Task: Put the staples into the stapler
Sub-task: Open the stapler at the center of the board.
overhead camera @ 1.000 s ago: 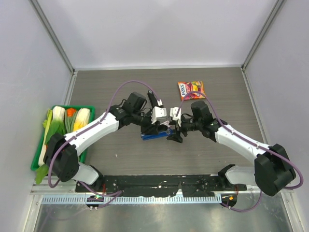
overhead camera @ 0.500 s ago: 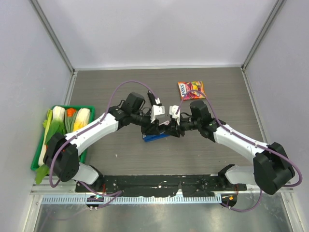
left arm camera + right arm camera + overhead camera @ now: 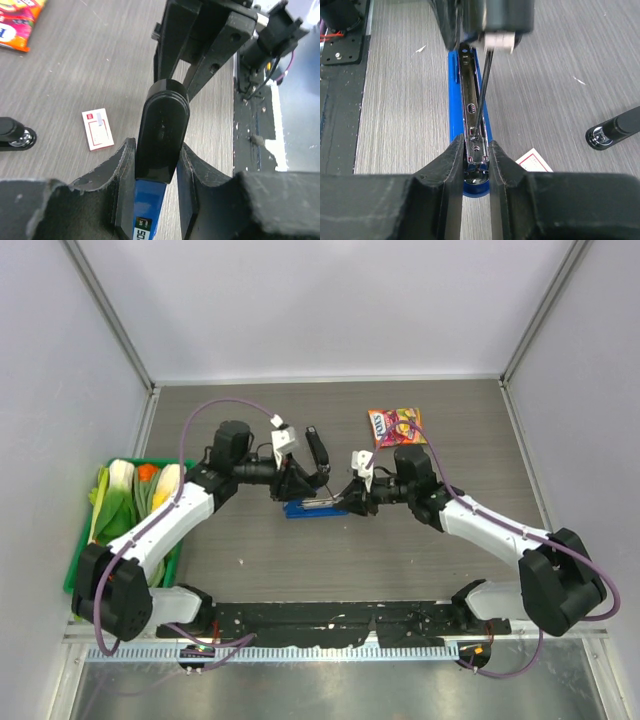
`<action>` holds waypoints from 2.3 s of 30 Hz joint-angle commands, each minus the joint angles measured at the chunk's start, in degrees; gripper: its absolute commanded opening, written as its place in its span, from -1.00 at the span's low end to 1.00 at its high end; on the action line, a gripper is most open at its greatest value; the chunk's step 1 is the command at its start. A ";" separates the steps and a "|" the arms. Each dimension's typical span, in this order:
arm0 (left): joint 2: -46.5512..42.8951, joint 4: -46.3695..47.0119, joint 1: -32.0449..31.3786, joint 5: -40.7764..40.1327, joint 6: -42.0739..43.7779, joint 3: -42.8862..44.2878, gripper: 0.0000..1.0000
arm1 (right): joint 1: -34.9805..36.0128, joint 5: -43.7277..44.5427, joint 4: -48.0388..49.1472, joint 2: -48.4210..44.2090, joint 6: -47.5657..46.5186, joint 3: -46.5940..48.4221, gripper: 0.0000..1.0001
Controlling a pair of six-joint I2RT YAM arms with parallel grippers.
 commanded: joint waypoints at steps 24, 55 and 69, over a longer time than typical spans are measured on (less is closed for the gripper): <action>-12.75 55.30 31.86 -16.15 -54.26 -15.26 -1.00 | 0.44 6.93 21.63 -2.41 24.23 -3.09 -0.98; -7.83 64.45 28.36 -6.75 -59.29 -19.74 -0.99 | 9.32 5.68 12.56 10.07 20.71 7.54 0.15; -7.75 54.34 21.41 -14.65 -52.78 -19.39 -1.00 | 10.38 14.83 20.31 18.16 33.11 14.92 0.22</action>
